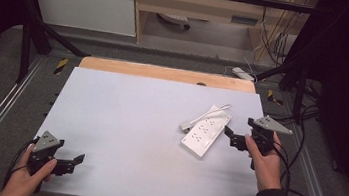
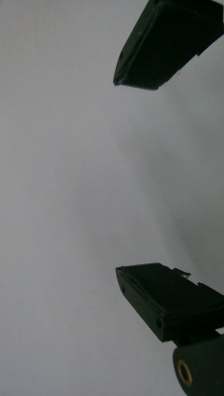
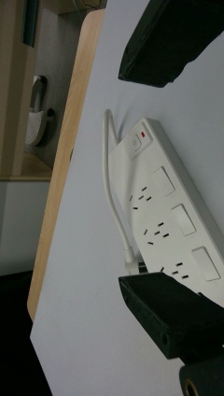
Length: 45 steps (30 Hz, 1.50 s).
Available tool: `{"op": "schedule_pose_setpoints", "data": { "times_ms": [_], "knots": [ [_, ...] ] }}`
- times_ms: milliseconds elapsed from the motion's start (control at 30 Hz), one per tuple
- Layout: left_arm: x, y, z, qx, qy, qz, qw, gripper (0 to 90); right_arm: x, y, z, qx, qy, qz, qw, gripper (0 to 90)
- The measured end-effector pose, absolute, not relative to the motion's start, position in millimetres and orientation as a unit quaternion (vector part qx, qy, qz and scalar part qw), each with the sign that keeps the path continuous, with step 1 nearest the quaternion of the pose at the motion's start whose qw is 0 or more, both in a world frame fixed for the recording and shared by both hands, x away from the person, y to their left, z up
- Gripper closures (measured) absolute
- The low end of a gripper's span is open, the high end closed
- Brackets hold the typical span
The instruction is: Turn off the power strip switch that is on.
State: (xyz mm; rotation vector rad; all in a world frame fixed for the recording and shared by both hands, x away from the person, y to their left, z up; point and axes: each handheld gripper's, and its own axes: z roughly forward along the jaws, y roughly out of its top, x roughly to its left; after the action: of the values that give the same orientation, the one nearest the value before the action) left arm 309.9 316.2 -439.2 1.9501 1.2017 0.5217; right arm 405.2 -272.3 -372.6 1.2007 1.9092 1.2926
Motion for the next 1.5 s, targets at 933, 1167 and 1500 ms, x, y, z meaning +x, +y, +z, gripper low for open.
{"op": "schedule_pose_setpoints", "data": {
  "times_ms": [933, 1167, 1500],
  "knots": [
    [309.7, 315.8, -439.2, 0.766, 0.472, 0.204, 0.385, 7.6, 376.5, -313.5, -369.1, 0.467, 0.689, 0.484, 0.270, 4.7],
    [309.5, 315.8, -439.0, 0.765, 0.472, 0.205, 0.386, 7.6, 370.2, -321.2, -372.5, 0.473, 0.683, 0.485, 0.272, 5.1],
    [309.5, 315.9, -438.9, 0.766, 0.471, 0.205, 0.387, 7.6, 362.0, -328.7, -384.6, 0.479, 0.680, 0.487, 0.266, 5.3]
  ]
}}
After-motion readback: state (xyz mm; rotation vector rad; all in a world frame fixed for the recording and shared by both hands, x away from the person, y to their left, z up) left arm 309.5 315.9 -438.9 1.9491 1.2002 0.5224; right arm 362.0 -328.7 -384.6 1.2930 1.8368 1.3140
